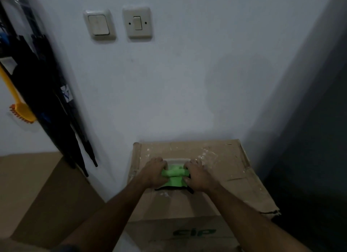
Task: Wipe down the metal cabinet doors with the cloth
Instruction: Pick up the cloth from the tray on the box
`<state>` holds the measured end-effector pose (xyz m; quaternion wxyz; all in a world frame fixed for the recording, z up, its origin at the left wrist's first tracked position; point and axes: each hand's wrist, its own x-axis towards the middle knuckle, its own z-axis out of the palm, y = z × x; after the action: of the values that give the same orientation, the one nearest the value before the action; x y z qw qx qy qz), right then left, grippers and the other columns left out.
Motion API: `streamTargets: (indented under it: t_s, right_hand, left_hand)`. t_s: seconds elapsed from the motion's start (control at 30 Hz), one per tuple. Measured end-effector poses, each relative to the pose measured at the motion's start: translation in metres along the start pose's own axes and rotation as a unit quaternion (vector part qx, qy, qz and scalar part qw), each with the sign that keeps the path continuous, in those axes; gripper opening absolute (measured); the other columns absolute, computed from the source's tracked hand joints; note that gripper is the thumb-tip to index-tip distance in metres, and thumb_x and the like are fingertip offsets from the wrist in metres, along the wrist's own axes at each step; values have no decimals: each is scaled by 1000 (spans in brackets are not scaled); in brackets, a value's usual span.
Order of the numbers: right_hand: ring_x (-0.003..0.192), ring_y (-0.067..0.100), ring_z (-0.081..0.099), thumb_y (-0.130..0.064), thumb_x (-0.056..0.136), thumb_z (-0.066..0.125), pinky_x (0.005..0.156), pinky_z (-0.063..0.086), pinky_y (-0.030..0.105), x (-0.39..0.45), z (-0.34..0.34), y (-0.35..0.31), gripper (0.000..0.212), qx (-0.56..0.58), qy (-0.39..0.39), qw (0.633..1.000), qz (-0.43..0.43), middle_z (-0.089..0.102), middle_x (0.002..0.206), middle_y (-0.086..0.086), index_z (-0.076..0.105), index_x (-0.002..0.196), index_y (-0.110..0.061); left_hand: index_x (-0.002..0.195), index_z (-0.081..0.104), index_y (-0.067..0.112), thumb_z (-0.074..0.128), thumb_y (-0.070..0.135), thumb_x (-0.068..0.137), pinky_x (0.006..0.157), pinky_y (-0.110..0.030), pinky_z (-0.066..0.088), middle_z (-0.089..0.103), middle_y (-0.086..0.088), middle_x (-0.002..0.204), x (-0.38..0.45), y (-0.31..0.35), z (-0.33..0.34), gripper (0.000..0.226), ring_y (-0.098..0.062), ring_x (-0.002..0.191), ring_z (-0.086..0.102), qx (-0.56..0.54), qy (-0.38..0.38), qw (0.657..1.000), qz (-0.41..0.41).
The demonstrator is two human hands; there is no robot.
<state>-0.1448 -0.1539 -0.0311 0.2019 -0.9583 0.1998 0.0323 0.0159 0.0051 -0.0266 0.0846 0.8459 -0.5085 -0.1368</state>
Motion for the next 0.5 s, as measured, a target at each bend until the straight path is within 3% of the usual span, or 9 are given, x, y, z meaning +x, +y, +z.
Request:
streamTargets:
  t_s: [0.1,0.2,0.27,0.37,0.43,0.5]
  right_hand:
    - [102,26,50,-23,80,69,78,44,39,-8,-13,0,27,88,1,996,-4,52,106,6,52,101,-19]
    - [79,23,60,-9,78,73,67,53,41,-24,-33,3,20,266,40,963,29,62,88,8,60,92,-13]
    - [80,21,67,-2,83,74,71,58,39,-40,-51,6,17,423,72,901,70,71,93,11,68,97,-10]
    - [83,20,71,-15,90,76,74,55,37,-70,-76,10,17,624,96,765,123,75,100,10,72,106,-15]
    - [85,24,73,-30,93,73,74,55,38,-95,-87,11,24,695,88,702,130,76,101,10,73,110,-12]
    - [101,32,72,-39,94,70,89,56,47,-121,-93,12,39,736,81,658,136,75,113,14,70,120,-10]
  left_hand:
    - [98,55,19,79,25,79,75,-36,41,59,-6,101,-10,5,-11,31,-27,96,56,-89,-3,996,19]
    - [97,63,14,87,21,81,70,-32,41,60,-3,96,-23,21,-27,30,-22,88,57,-220,10,975,-13]
    - [104,68,2,89,16,83,72,-32,51,69,-7,96,-34,40,-38,32,-21,86,66,-381,14,922,-64]
    - [123,66,-3,82,15,85,72,-34,60,76,-16,104,-55,89,-49,45,-25,87,72,-604,0,792,-86]
    - [128,65,0,80,19,83,72,-35,62,75,-19,110,-67,130,-51,51,-28,90,72,-676,10,734,-72]
    - [127,64,2,78,18,86,70,-35,62,76,-19,111,-76,174,-50,46,-27,90,72,-707,48,703,-65]
